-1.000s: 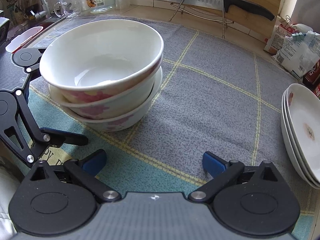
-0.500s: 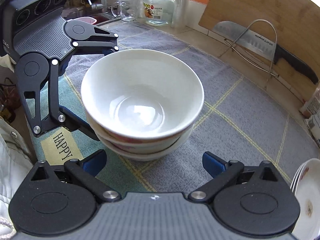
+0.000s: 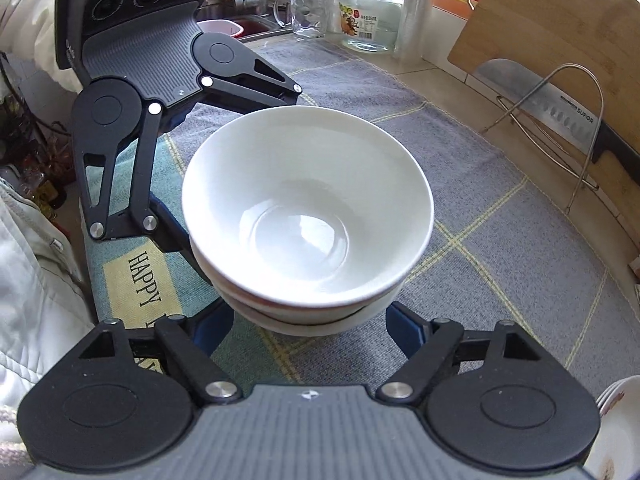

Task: Organize plates and bowls
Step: 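Move both grippers to the three-bowl stack and grasp its bottom bowl rim, then lift the bowl stack with both grippers and carry it toward the plate stack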

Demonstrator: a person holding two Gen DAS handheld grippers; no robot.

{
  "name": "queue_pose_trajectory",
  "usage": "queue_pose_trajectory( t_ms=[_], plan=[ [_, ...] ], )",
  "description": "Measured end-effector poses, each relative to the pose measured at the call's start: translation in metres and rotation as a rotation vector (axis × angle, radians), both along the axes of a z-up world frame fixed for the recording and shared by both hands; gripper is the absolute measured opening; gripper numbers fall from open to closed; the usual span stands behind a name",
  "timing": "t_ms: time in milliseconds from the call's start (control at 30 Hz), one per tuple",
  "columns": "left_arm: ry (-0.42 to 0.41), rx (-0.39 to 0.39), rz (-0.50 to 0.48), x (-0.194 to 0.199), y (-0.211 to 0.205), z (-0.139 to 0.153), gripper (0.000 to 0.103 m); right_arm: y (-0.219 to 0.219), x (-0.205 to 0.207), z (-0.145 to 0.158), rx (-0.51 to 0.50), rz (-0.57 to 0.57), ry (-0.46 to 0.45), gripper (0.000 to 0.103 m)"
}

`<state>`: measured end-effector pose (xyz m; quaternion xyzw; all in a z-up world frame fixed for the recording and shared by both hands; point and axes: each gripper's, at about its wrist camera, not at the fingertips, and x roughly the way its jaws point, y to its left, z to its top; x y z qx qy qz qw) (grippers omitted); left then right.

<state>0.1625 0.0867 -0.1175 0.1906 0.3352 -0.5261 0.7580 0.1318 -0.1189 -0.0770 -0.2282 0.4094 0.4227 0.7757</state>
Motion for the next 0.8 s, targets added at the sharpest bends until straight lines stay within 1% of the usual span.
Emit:
queue_pose_trajectory(
  t_ms=[100, 367, 600, 800],
  plan=[
    [-0.001, 0.006, -0.041, 0.002, -0.001, 0.001, 0.088, 0.002, 0.004, 0.000, -0.005, 0.016, 0.009, 0.083],
    [0.019, 0.020, -0.131, 0.013, -0.004, 0.002, 0.086, 0.004, 0.007, 0.001, -0.015, 0.047, 0.031, 0.081],
    [0.033, 0.007, -0.167, 0.018, -0.004, -0.001, 0.087, 0.008, 0.009, 0.003, -0.022, 0.047, 0.056, 0.081],
    [0.039, -0.004, -0.175, 0.020, -0.004, -0.003, 0.089, 0.009, 0.010, 0.004, -0.032, 0.048, 0.065, 0.081]
  ],
)
